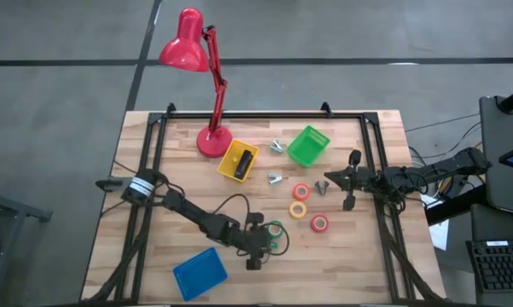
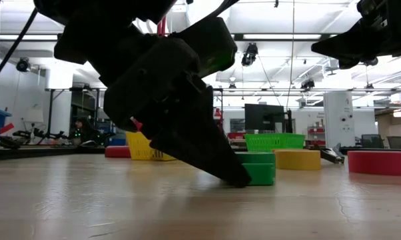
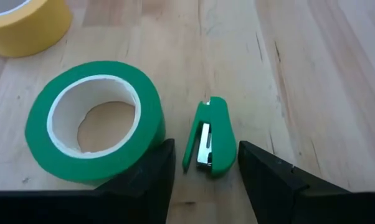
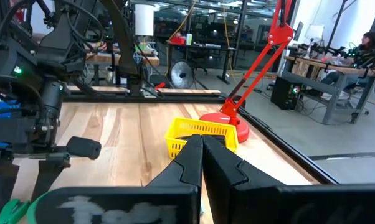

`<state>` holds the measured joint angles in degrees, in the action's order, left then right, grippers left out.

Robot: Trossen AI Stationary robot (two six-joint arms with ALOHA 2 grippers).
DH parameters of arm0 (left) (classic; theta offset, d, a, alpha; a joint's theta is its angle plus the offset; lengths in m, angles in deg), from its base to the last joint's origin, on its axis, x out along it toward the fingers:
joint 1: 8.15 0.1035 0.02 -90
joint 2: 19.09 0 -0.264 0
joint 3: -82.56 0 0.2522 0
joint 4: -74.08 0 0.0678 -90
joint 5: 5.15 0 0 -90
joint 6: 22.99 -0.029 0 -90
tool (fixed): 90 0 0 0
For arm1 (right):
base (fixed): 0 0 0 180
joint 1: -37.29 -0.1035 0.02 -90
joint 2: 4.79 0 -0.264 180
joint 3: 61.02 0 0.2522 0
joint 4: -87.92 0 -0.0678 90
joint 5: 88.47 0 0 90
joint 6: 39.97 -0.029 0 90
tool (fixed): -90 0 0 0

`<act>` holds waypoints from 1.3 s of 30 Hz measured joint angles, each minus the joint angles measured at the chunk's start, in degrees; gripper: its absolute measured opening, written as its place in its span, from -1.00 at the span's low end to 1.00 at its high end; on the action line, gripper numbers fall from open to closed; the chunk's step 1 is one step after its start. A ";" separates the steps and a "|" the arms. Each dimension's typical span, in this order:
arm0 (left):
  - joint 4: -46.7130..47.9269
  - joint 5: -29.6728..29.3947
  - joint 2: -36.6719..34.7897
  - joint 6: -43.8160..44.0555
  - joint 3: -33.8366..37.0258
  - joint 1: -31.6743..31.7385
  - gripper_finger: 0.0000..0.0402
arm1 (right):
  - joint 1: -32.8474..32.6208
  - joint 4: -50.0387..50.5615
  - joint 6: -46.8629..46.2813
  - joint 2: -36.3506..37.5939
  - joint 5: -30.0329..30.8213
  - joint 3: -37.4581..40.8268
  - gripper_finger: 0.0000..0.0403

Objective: Pick and place Stapler, Stapler remover, tape
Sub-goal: Put the green stapler into the blue bin

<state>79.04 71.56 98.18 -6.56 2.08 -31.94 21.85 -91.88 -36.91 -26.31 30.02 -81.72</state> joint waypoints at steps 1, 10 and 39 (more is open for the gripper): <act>-0.11 0.14 0.02 -0.13 0.00 0.00 -0.10 | -0.02 0.00 0.09 0.00 0.00 0.00 -0.96; -1.43 0.32 0.11 -0.24 0.11 0.09 -0.29 | -0.02 0.00 0.03 -0.02 0.00 0.00 -0.96; 15.43 9.82 -11.21 3.09 0.14 -1.47 -0.59 | 0.00 -0.02 0.10 -0.02 0.00 0.00 -0.96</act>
<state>94.46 81.39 86.97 -3.47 2.22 -33.41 21.85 -91.90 -36.81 -26.33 30.02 -81.72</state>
